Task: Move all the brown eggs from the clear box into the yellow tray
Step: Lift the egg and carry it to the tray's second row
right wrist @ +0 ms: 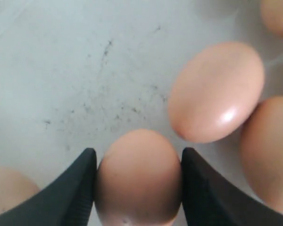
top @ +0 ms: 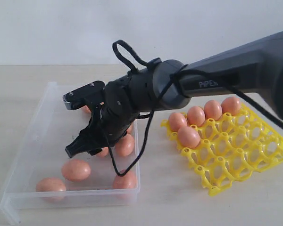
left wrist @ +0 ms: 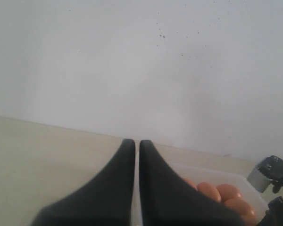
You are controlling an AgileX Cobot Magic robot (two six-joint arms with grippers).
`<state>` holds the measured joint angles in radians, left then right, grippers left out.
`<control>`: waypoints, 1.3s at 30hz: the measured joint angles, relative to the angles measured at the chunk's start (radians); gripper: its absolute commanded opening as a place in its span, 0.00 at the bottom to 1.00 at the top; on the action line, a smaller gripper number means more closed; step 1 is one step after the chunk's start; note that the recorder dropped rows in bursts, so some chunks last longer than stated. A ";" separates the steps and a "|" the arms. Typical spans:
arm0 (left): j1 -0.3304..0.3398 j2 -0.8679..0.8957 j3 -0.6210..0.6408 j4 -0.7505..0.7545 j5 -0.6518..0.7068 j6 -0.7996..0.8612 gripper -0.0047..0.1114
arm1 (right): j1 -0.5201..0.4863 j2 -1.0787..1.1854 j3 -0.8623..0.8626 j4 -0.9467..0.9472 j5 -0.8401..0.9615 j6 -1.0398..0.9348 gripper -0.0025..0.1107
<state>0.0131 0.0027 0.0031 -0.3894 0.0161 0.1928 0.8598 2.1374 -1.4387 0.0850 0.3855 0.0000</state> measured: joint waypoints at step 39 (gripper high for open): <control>0.000 0.000 0.000 0.000 0.000 0.000 0.07 | -0.469 -0.475 1.058 -0.105 -1.181 0.187 0.02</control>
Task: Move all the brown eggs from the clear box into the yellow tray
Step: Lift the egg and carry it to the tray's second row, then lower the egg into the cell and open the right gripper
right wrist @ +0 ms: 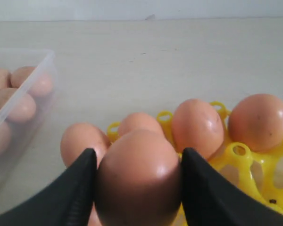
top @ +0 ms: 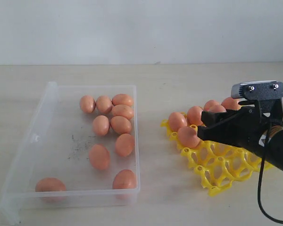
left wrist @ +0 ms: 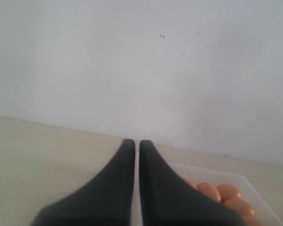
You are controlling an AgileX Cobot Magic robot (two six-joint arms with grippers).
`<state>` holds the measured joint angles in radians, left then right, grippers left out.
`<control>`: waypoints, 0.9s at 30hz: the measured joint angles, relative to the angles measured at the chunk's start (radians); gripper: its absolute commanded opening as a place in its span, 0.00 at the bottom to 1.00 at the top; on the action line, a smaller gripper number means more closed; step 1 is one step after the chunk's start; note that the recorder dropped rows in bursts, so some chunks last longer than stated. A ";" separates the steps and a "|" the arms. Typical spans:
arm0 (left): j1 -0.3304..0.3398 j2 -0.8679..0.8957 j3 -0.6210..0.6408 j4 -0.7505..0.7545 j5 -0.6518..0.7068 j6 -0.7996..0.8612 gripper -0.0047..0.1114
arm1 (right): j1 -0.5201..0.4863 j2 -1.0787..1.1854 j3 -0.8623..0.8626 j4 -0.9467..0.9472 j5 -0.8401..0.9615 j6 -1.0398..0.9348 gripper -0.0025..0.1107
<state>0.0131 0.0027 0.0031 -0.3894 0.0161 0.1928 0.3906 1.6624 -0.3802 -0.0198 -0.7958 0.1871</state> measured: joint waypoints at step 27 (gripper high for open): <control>0.000 0.000 0.000 0.000 0.000 0.000 0.07 | -0.053 0.166 -0.055 -0.110 -0.078 -0.019 0.02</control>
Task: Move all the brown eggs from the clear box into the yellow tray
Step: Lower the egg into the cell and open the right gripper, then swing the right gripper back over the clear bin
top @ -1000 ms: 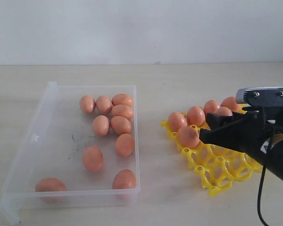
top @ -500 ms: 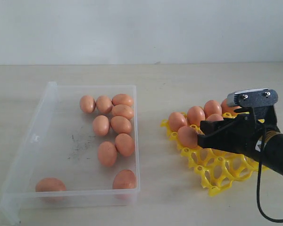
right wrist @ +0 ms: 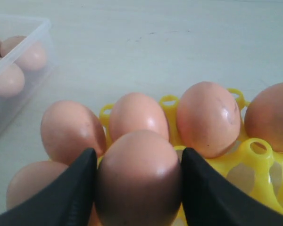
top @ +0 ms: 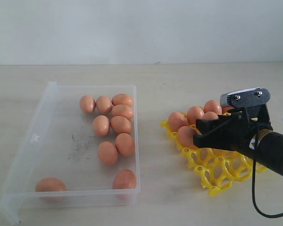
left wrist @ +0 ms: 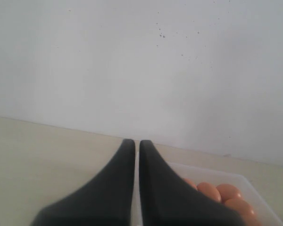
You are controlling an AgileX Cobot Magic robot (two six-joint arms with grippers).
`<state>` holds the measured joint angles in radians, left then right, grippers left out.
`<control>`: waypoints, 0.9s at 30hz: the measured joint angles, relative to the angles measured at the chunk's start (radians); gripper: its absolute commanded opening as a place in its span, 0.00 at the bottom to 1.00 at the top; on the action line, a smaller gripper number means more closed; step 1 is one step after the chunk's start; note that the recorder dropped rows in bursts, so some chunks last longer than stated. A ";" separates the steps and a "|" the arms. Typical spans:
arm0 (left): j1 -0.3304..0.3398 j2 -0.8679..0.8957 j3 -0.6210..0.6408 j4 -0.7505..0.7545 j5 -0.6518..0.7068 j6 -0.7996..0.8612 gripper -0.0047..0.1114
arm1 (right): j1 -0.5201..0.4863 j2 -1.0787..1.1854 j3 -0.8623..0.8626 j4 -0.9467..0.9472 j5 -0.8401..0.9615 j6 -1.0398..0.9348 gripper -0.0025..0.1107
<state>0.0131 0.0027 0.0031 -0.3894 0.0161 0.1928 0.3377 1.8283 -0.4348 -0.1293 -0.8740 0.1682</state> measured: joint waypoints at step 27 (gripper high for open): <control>0.000 0.000 0.000 0.000 0.000 0.000 0.07 | 0.033 -0.246 -0.012 -0.141 0.038 0.122 0.16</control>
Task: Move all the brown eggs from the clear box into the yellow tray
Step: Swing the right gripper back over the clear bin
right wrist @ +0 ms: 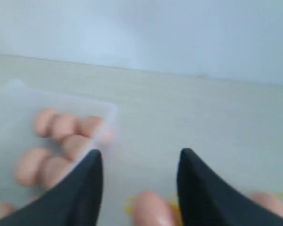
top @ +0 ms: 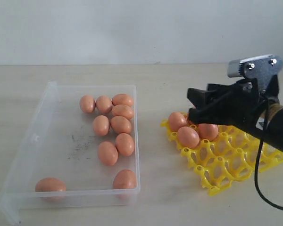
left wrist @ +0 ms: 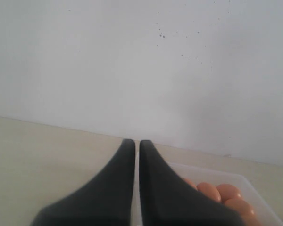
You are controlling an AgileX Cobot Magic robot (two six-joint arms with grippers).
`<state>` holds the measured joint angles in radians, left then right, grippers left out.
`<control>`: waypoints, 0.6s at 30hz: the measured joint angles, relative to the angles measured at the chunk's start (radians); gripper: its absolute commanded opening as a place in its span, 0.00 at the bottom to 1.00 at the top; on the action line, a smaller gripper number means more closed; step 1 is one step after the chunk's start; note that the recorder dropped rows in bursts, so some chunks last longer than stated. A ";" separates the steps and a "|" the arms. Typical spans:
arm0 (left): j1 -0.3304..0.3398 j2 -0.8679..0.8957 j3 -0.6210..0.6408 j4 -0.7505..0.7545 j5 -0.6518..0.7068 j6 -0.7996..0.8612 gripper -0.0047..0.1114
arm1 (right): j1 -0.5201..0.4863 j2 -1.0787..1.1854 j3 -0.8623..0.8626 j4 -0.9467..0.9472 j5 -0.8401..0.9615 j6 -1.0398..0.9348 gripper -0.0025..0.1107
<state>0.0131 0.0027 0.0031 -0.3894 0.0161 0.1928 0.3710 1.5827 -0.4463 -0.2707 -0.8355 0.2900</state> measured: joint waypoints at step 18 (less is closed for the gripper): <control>0.000 0.000 0.000 0.000 0.000 0.000 0.07 | 0.599 0.098 -0.550 -0.707 1.164 0.340 0.02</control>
<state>0.0131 0.0027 0.0031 -0.3894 0.0161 0.1928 0.9698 1.6803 -0.9963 -0.9773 0.3287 0.6302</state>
